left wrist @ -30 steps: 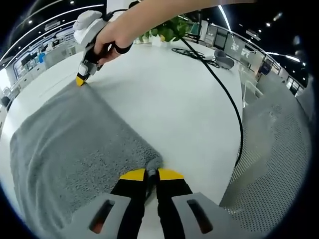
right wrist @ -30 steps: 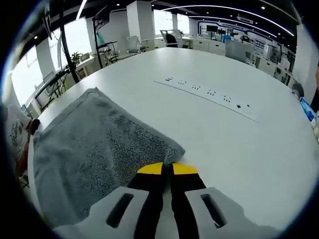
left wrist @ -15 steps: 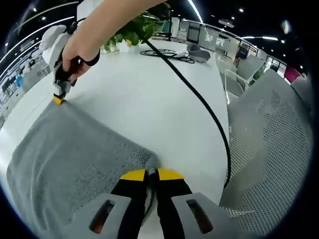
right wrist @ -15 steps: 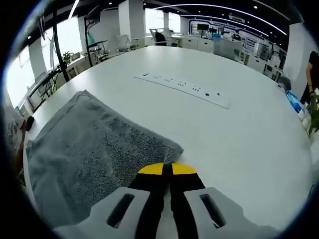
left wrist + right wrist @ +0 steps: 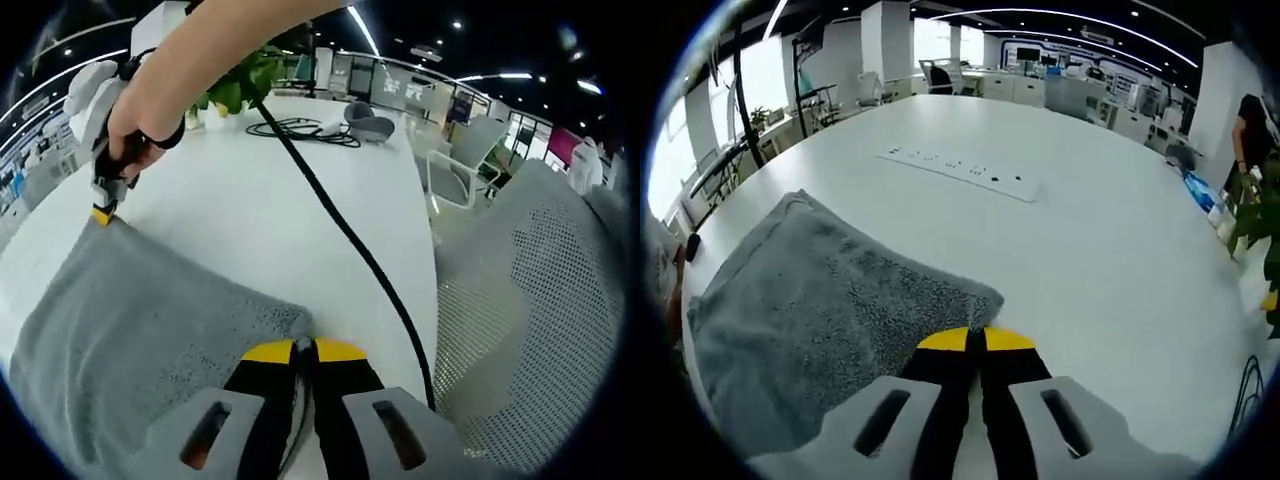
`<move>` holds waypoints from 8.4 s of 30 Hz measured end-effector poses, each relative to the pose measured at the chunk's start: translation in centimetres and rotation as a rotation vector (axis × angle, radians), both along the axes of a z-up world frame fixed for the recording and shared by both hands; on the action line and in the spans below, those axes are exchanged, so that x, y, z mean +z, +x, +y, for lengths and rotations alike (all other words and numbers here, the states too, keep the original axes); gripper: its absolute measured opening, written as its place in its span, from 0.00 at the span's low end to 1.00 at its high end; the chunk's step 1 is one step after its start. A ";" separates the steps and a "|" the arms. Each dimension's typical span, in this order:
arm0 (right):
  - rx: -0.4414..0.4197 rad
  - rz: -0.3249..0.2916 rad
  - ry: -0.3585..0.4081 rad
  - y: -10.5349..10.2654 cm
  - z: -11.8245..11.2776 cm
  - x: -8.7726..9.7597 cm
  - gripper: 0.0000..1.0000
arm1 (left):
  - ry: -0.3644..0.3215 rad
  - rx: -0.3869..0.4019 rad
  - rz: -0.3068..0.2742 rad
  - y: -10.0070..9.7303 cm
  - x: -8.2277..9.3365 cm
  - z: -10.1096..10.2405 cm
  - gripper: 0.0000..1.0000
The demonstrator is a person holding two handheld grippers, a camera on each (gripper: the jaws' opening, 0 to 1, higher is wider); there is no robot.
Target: Fold the towel on the table until its edges align and the towel forms a compact rectangular stack.
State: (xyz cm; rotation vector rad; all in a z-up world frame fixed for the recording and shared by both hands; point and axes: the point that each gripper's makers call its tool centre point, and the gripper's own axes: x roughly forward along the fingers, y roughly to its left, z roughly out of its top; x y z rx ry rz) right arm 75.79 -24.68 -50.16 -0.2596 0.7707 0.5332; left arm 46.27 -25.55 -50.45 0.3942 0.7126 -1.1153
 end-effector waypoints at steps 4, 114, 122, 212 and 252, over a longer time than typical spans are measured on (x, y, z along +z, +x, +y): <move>-0.019 -0.001 -0.011 -0.6 -1.7 0.3 0.00 | -0.021 -0.008 0.010 -0.1 0.2 -1.5 0.06; -0.099 0.012 0.147 -1.6 -4.0 6.5 0.00 | -0.235 0.090 -0.020 -0.2 7.8 -3.8 0.04; -0.081 -0.001 0.141 -2.0 -2.7 7.4 0.00 | -0.287 0.147 -0.024 0.1 9.8 -2.1 0.04; 0.174 -0.048 0.181 -3.6 17.8 14.3 0.00 | -0.456 0.828 -0.062 -2.1 11.6 21.0 0.04; 0.250 0.077 0.115 -3.7 25.5 6.1 0.00 | -0.422 1.011 0.238 -3.5 5.4 26.1 0.04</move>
